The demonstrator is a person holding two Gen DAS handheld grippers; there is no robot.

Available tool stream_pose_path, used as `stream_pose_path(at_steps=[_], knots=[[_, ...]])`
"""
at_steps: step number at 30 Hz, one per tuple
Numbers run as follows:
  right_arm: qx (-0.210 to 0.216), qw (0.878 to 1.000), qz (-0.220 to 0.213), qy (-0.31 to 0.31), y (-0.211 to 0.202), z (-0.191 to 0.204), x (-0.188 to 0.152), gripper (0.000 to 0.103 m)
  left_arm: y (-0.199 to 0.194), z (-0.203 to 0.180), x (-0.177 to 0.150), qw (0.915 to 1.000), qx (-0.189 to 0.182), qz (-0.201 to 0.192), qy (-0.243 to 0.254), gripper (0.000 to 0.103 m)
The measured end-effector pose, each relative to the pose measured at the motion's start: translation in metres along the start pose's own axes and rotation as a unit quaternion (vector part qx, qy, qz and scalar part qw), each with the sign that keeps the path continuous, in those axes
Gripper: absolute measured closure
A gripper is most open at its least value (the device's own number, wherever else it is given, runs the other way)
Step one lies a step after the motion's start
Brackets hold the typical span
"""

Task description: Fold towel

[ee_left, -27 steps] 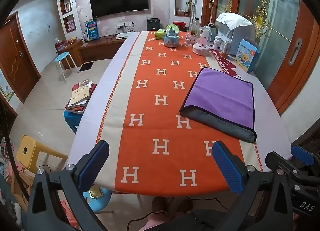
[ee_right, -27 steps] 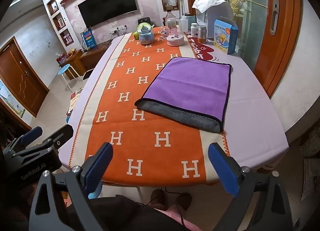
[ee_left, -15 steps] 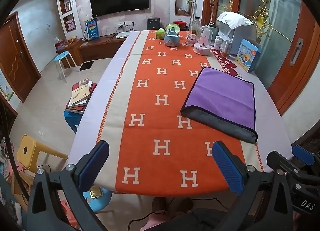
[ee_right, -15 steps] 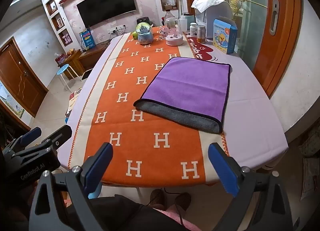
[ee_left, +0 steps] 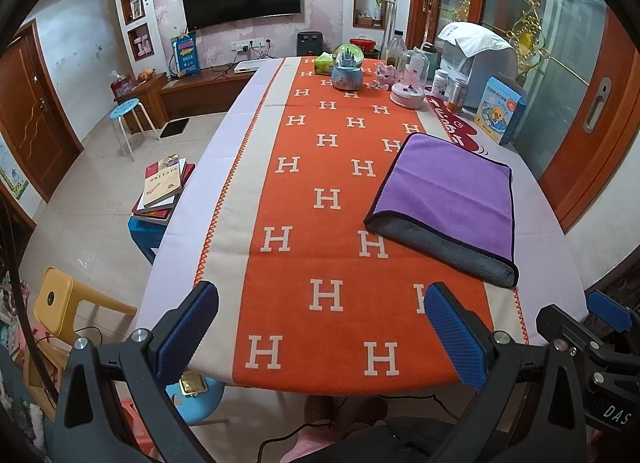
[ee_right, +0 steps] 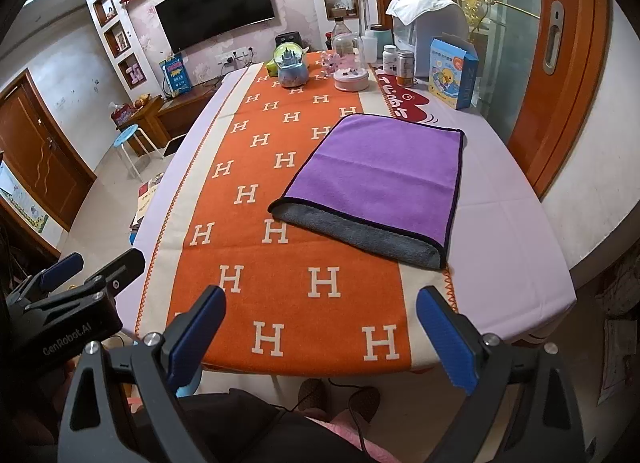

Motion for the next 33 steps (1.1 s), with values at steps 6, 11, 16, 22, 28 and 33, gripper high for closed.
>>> stream_pose_path(at_steps=[6, 11, 16, 22, 28, 33], knots=[[-0.001, 1.000, 0.002, 0.007, 0.005, 0.001, 0.000, 0.006, 0.001, 0.003, 0.001, 1.0000, -0.002, 0.001, 0.001, 0.001], [-0.005, 1.000, 0.004, 0.016, 0.003, -0.002, -0.002, 0.006, 0.005, 0.001, 0.005, 0.9998, -0.015, 0.002, 0.011, 0.001], [-0.013, 0.999, 0.011, 0.028, 0.005, -0.004, -0.003, 0.006, 0.010, -0.002, 0.010, 0.9993, -0.026, 0.007, 0.024, 0.001], [-0.027, 0.998, 0.009, 0.050, 0.004, -0.006, -0.002, 0.006, 0.020, -0.003, 0.013, 0.9982, -0.043, 0.019, 0.036, 0.001], [-0.049, 0.995, -0.001, 0.092, 0.005, -0.014, -0.005, 0.006, 0.033, -0.001, 0.019, 0.9954, -0.076, 0.022, 0.055, 0.001], [-0.067, 0.990, -0.004, 0.127, 0.006, -0.025, -0.011, 0.006, 0.047, -0.002, 0.025, 0.9928, -0.079, 0.026, 0.087, 0.001]])
Point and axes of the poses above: each gripper's, at about its wrist camera, not at the fingertips, and y roughly the way its jaws point, z to its left, x to its top, the point moved 9 cm from there along y, roughly the way its jaws point, and after that the axes turned 4 degrees about -y, right-handed, at the moved point
